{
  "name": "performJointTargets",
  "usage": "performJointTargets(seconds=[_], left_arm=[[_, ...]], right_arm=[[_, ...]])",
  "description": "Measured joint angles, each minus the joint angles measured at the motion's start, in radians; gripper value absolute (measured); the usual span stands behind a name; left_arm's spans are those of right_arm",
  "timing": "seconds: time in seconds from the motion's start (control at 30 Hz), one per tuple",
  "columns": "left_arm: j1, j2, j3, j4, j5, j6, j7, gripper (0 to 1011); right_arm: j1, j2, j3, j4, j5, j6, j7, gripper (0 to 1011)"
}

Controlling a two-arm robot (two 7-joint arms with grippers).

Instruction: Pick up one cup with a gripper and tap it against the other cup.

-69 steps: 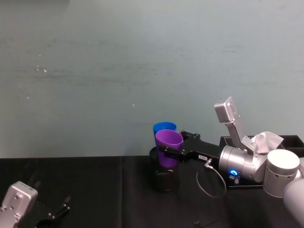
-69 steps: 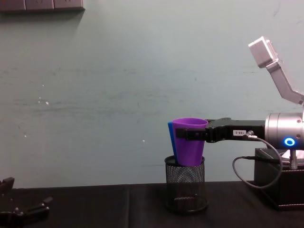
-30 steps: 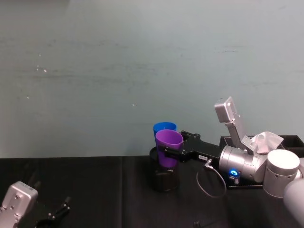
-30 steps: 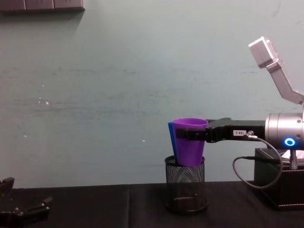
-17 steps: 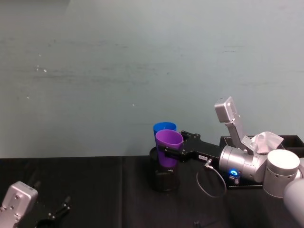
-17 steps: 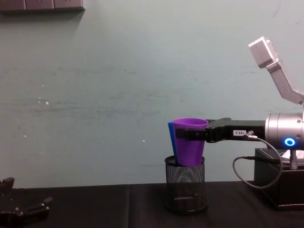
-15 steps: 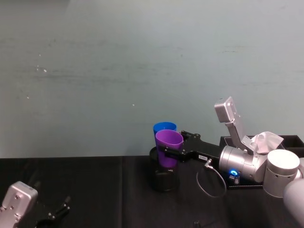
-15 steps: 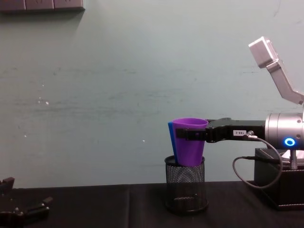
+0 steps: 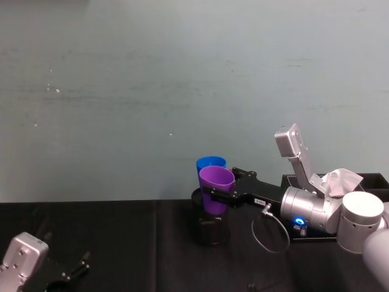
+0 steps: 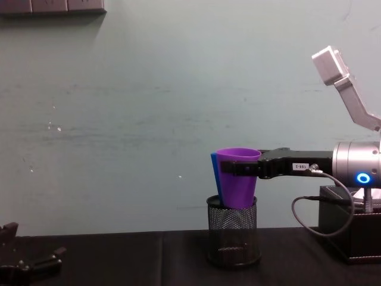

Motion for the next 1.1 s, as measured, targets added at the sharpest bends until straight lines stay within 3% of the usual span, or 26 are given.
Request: performJointTargets(seconds=[0.2, 0.43, 0.53, 0.77, 1.1], left_arm=[[0.0, 0.0, 0.0, 0.0, 0.0, 0.0, 0.0, 1000], [0.0, 0.0, 0.0, 0.0, 0.0, 0.0, 0.0, 1000], [0.0, 0.0, 0.0, 0.0, 0.0, 0.0, 0.0, 1000], [0.0, 0.0, 0.0, 0.0, 0.0, 0.0, 0.0, 1000], [0.0, 0.0, 0.0, 0.0, 0.0, 0.0, 0.0, 1000]], right_arm=[[-0.032, 0.012, 0.016, -0.05, -0.005, 0.016, 0.004, 723], [-0.117, 0.056, 0.027, -0.199, -0.003, 0.068, -0.003, 723], [-0.168, 0.086, 0.022, -0.295, 0.0, 0.1, -0.017, 723], [-0.242, 0.135, 0.01, -0.433, 0.011, 0.14, -0.047, 723], [-0.301, 0.182, 0.002, -0.538, 0.037, 0.158, -0.066, 723]])
